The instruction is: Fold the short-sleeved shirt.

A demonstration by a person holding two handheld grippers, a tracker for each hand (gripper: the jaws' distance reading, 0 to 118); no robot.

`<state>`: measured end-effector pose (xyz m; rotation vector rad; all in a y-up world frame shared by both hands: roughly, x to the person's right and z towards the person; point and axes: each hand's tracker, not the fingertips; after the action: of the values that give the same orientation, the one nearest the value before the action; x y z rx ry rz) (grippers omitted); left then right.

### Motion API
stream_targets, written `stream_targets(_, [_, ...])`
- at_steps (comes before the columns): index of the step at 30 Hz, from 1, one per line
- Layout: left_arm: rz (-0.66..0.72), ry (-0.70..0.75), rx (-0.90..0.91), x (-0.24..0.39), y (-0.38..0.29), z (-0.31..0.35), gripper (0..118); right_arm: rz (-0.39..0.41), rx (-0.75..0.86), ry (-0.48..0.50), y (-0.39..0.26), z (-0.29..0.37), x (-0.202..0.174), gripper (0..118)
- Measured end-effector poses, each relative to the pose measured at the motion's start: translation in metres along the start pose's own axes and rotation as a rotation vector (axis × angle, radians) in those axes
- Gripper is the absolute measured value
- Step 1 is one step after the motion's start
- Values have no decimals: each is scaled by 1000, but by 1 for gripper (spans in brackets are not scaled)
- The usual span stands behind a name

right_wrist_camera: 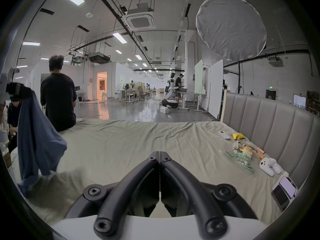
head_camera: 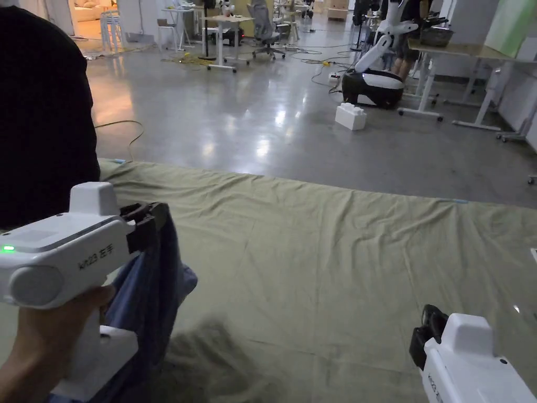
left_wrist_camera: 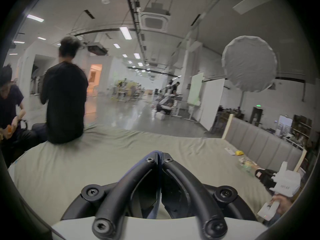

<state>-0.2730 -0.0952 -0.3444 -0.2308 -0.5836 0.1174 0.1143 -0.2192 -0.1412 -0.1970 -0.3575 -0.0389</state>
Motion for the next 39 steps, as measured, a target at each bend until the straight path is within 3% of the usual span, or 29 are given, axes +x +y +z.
stream_targets(6, [-60,-207,-6,101,4,-33,3,17,10,-111,6,20,40,1])
stream_targets(12, [-75,-365,-122,191,-45,-73,3,10,17,-196,4,42,76,1])
stream_targets(23, [-49,-410,-449,257,-200,-88,5,-12,-36,-275,-15,64,115,1])
stream_targets(25, [-53,-392,-483,257,-210,-83,19,-15,-53,-277,-19,63,116,1])
stream_targets(26, [-57,-379,-496,255,-212,-82,34,-19,-58,-276,-20,63,117,1])
stream_targets(27, [-62,-366,-499,253,-213,-81,56,-22,-60,-274,-21,63,116,1])
stream_targets(29, [-85,-325,-469,246,-207,-76,79,-25,-66,-265,-21,61,114,1])
stream_targets(35, [-68,-230,-307,203,-165,-66,92,-17,-62,-220,-14,51,100,1])
stream_targets(39, [-110,-70,-165,171,-135,-51,87,-3,-35,-192,-3,44,84,1])
